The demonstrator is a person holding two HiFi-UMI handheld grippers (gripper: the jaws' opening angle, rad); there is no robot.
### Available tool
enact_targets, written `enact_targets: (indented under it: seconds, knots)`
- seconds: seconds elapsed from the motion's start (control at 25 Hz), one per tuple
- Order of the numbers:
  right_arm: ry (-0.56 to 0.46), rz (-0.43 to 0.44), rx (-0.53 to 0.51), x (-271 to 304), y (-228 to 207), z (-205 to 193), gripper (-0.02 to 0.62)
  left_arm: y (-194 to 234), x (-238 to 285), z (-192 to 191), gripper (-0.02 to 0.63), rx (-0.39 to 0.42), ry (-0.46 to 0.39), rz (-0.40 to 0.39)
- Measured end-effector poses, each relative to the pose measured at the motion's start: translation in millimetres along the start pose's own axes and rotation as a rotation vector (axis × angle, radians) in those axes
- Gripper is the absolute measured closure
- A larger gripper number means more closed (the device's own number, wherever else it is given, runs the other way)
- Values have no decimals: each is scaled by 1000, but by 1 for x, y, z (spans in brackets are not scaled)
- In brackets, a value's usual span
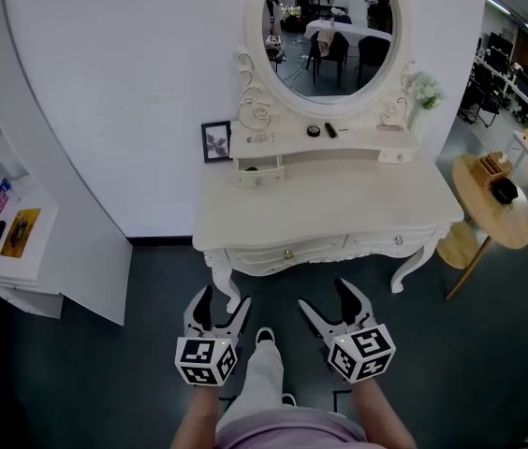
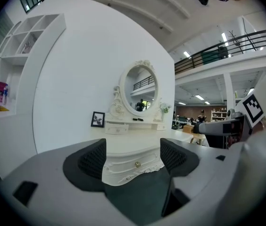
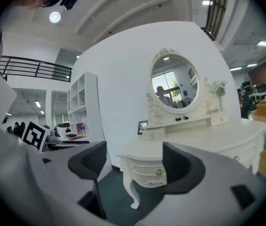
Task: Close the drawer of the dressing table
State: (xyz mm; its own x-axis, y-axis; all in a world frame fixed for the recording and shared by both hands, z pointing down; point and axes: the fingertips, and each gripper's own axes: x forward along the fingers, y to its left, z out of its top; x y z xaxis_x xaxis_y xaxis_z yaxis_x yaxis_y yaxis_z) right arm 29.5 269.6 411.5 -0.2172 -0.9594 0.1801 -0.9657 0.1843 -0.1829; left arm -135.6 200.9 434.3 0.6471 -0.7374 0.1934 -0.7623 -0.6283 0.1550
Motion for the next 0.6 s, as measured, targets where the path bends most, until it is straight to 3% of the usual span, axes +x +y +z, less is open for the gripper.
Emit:
enact_targets:
  seconds: [0.6]
  knots:
    - [26, -61, -33, 159, -70, 41, 225, 94, 157, 48, 259, -5, -8, -24]
